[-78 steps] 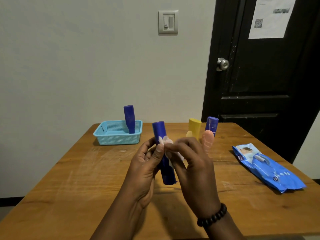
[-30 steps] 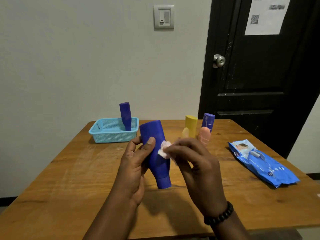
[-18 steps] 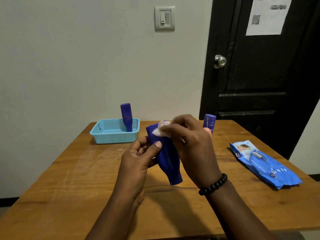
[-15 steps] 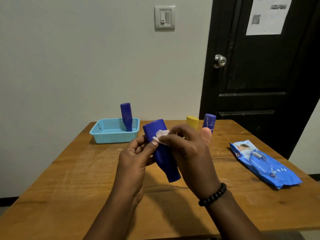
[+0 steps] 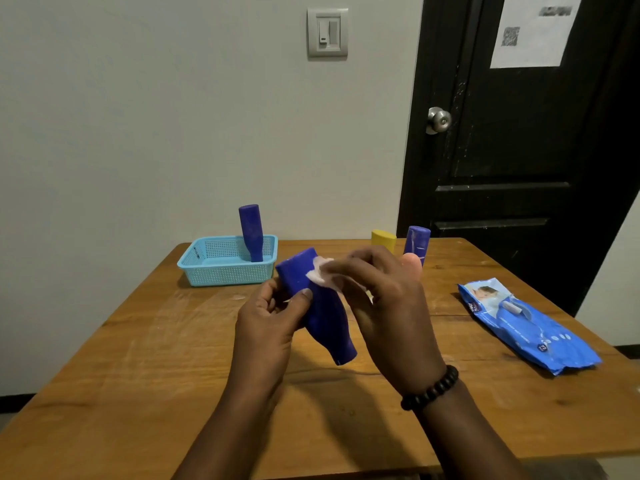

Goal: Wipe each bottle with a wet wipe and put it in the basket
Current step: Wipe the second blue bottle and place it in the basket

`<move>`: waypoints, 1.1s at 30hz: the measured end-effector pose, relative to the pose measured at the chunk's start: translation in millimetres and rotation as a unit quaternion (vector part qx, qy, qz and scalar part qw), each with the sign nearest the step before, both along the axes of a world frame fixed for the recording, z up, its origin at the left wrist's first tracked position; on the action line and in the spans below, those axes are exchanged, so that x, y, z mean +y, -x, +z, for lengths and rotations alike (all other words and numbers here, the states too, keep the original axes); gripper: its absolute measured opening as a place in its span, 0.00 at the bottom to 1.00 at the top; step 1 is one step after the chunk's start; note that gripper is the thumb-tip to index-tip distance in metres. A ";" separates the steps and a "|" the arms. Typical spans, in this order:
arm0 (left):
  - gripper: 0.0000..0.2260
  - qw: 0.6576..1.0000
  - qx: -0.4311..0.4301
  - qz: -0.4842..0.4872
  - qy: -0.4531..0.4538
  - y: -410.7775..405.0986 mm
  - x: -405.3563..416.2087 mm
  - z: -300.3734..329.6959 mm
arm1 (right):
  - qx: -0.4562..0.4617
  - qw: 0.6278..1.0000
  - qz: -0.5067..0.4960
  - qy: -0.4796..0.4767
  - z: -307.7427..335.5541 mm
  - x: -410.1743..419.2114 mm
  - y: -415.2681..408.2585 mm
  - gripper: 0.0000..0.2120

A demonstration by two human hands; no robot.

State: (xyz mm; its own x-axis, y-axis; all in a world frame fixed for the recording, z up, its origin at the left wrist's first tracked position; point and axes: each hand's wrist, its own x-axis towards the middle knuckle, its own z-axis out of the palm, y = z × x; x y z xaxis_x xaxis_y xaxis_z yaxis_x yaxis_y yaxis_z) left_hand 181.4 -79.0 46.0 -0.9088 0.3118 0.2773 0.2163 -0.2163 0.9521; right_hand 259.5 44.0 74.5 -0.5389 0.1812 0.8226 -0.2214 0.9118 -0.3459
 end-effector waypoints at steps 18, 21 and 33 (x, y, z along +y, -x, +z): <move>0.23 0.919 0.318 0.204 0.110 -3.8 -0.3 -13.9 | 0.030 0.968 0.003 0.248 -9.3 2.8 -16.1 0.10; 0.22 0.896 0.364 0.213 0.138 -2.2 2.1 -19.8 | 0.024 0.976 0.007 0.215 3.1 -8.8 -14.5 0.09; 0.11 0.845 0.452 0.225 0.174 -1.5 1.3 -21.1 | 0.032 0.994 -0.090 0.056 -7.3 -50.5 -13.6 0.11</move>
State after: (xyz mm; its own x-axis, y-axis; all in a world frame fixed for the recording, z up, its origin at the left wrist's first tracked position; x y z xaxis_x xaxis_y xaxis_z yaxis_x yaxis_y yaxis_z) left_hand 182.9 -77.7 24.9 -0.4232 0.1972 0.8843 0.8753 0.3412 0.3428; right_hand 273.1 -6.6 67.2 -0.4372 0.3626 0.8230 -0.0836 0.8948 -0.4386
